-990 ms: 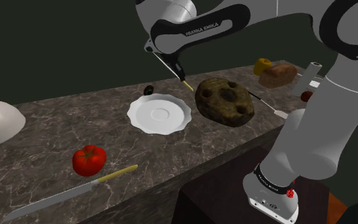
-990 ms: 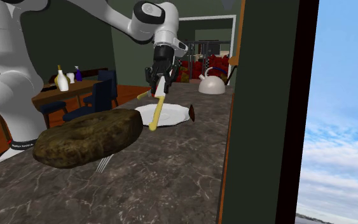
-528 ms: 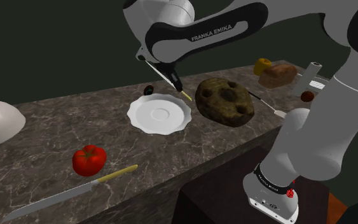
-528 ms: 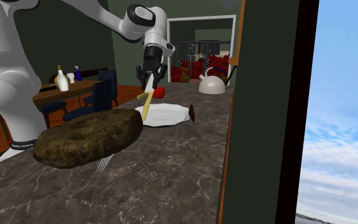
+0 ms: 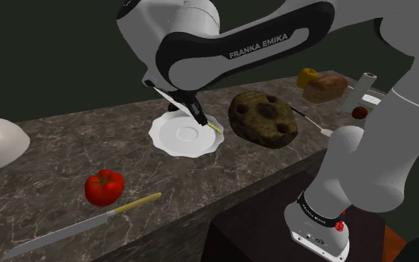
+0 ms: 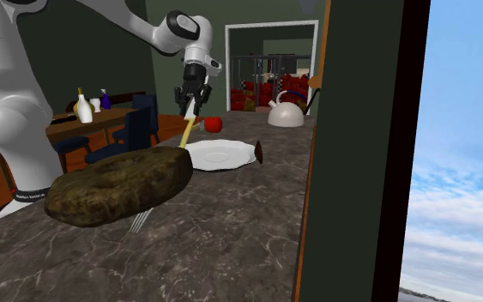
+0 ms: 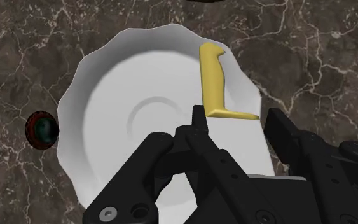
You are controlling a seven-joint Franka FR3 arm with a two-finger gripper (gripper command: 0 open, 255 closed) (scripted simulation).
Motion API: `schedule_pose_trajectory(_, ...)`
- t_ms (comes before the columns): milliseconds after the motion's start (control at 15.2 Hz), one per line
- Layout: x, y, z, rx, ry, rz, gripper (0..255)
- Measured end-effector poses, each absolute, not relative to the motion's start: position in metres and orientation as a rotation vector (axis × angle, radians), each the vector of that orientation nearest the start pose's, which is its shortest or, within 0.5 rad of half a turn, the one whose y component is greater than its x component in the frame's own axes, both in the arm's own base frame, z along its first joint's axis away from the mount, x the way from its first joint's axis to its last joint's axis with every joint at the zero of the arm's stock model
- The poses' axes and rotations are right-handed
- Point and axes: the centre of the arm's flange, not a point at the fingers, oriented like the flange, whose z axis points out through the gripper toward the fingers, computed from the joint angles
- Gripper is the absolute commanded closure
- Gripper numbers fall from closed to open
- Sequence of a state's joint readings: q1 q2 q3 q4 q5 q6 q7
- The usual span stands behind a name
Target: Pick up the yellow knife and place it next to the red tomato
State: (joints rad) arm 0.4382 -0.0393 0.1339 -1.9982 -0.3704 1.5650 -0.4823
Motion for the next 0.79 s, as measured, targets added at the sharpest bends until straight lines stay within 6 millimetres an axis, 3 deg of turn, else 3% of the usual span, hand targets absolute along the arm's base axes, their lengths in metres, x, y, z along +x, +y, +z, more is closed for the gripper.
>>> schedule_pose_trajectory(792,0.361,0.375,0.461,-2.93,-1.849,0.661,255)
